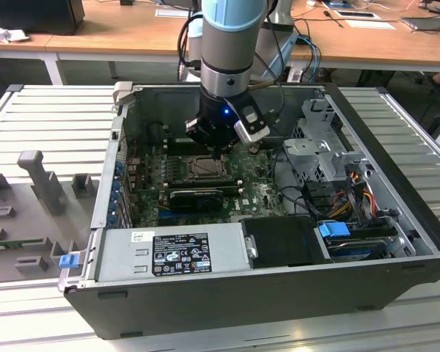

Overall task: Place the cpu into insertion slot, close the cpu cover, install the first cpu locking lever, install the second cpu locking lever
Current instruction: 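Install the second cpu locking lever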

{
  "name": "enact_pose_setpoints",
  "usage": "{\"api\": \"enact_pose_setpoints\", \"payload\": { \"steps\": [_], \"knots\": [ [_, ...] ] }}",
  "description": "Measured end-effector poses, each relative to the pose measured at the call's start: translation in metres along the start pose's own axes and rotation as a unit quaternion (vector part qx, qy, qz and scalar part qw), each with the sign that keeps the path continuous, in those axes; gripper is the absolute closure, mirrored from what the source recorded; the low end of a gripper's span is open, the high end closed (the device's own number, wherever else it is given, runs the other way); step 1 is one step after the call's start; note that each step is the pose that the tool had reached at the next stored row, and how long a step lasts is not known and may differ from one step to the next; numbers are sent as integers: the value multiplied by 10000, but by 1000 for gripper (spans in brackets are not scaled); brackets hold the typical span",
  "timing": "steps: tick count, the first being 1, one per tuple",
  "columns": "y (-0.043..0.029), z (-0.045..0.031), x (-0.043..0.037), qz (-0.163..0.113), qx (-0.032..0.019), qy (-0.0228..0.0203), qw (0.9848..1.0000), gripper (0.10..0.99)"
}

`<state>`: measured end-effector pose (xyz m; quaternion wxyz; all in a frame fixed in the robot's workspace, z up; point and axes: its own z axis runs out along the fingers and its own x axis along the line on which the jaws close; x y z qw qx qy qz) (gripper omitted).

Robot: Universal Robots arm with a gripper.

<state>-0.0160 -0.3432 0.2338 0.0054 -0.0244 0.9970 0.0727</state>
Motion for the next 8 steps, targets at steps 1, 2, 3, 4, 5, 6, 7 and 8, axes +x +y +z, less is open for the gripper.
{"api": "enact_pose_setpoints", "payload": {
  "steps": [1,2,3,4,5,6,7,8],
  "knots": [
    [-7,-2,0,0,0,0,10000,980],
    [-10,-7,1,0,1,0,10000,980],
    [-10,-22,1,1,0,0,10000,980],
    [-8,-35,0,0,0,0,10000,980],
    [-8,-45,0,0,0,0,10000,980],
    [-10,-51,0,0,0,0,10000,980],
    [-14,-52,0,-1,-1,-1,10000,980],
    [-19,-53,0,-1,-1,0,10000,980]
  ]
}}
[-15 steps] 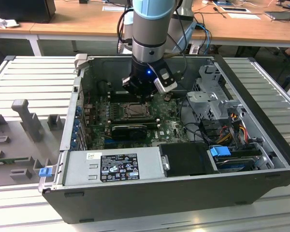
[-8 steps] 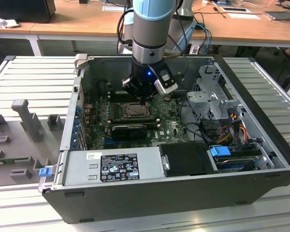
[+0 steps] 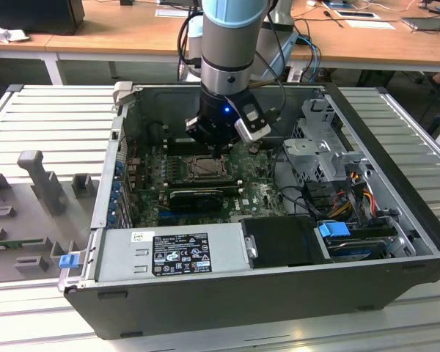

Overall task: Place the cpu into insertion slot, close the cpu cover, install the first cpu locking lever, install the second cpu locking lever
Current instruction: 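Install the second cpu locking lever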

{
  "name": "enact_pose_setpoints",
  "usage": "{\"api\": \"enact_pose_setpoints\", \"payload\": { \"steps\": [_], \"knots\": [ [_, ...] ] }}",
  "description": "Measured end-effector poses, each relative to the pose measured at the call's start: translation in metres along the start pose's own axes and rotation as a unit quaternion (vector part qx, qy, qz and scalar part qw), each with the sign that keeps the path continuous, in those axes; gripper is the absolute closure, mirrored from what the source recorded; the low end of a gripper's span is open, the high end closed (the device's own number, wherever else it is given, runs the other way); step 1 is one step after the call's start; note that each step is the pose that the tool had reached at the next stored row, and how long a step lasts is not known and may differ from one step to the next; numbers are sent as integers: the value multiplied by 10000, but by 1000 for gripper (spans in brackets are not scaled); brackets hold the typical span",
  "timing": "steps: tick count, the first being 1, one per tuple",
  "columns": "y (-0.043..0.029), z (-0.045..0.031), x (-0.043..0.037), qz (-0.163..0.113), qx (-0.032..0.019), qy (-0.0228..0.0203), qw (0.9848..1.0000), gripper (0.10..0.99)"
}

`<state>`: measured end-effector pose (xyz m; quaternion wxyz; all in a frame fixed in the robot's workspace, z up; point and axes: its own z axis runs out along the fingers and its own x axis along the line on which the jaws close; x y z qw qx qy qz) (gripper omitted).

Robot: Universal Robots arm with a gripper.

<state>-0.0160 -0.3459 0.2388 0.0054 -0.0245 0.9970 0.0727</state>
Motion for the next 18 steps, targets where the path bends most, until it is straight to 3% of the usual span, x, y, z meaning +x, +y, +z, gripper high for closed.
{"api": "enact_pose_setpoints", "payload": {
  "steps": [15,18],
  "knots": [
    [-35,-7,2,1,1,0,10000,980],
    [-30,-41,1,1,1,0,10000,980]
  ]
}}
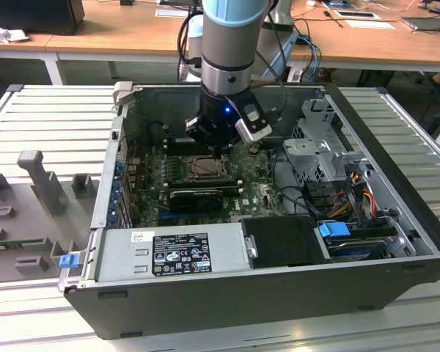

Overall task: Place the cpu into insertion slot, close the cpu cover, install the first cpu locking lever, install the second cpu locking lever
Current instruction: 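Install the second cpu locking lever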

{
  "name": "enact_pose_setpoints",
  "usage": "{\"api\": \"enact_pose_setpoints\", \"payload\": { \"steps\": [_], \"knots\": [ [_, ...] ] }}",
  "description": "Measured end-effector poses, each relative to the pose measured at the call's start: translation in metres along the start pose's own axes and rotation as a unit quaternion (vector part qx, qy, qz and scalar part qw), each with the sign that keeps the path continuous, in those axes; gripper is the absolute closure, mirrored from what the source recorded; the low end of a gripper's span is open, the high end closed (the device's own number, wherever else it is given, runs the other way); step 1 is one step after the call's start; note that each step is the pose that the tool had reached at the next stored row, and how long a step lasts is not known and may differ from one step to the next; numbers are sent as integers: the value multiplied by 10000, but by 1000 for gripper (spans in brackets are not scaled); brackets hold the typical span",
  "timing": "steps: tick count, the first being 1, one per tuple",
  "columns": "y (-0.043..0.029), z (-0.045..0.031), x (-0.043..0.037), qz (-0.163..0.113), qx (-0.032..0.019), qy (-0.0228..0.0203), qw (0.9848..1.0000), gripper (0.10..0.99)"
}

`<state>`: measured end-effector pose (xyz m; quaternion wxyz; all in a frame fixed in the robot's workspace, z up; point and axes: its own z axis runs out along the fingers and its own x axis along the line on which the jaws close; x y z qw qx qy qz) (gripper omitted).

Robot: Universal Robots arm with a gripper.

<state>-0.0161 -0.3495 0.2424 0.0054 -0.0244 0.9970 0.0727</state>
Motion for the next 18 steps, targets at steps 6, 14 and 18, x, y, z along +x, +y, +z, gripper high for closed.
{"api": "enact_pose_setpoints", "payload": {
  "steps": [6,14,18],
  "knots": [
    [-15,-48,1,0,0,0,10000,980],
    [-30,-49,1,-1,0,0,10000,980],
    [-51,-52,2,0,0,0,10000,980]
  ]
}}
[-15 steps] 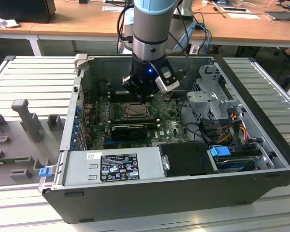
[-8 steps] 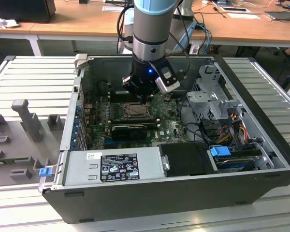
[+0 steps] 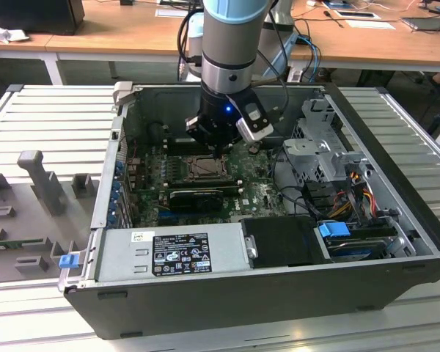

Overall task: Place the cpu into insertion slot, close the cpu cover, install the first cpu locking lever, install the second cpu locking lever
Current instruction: 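Install the second cpu locking lever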

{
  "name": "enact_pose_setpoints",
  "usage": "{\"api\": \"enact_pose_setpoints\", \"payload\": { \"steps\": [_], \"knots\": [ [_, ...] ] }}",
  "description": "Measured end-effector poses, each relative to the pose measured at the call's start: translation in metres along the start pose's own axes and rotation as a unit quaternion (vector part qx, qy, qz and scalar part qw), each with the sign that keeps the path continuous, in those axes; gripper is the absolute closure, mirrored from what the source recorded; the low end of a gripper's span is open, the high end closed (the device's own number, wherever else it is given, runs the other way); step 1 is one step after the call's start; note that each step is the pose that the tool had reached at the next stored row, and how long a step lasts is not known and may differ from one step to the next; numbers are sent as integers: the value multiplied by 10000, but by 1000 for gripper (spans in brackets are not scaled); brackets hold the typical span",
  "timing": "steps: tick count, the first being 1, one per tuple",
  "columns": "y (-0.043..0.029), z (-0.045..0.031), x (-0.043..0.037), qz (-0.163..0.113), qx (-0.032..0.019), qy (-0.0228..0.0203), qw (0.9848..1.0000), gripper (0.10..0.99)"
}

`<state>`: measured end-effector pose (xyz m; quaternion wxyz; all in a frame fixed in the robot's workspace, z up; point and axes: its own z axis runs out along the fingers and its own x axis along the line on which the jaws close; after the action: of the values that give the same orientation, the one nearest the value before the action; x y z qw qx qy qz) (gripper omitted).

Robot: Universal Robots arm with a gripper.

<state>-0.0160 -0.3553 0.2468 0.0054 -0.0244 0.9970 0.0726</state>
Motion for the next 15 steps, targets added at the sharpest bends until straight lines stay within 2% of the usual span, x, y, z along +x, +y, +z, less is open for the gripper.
{"api": "enact_pose_setpoints", "payload": {
  "steps": [10,12,15],
  "knots": [
    [-92,-12,5,0,0,0,10000,980],
    [-131,-18,7,0,0,0,10000,980],
    [-241,0,12,0,-1,0,10000,980]
  ]
}}
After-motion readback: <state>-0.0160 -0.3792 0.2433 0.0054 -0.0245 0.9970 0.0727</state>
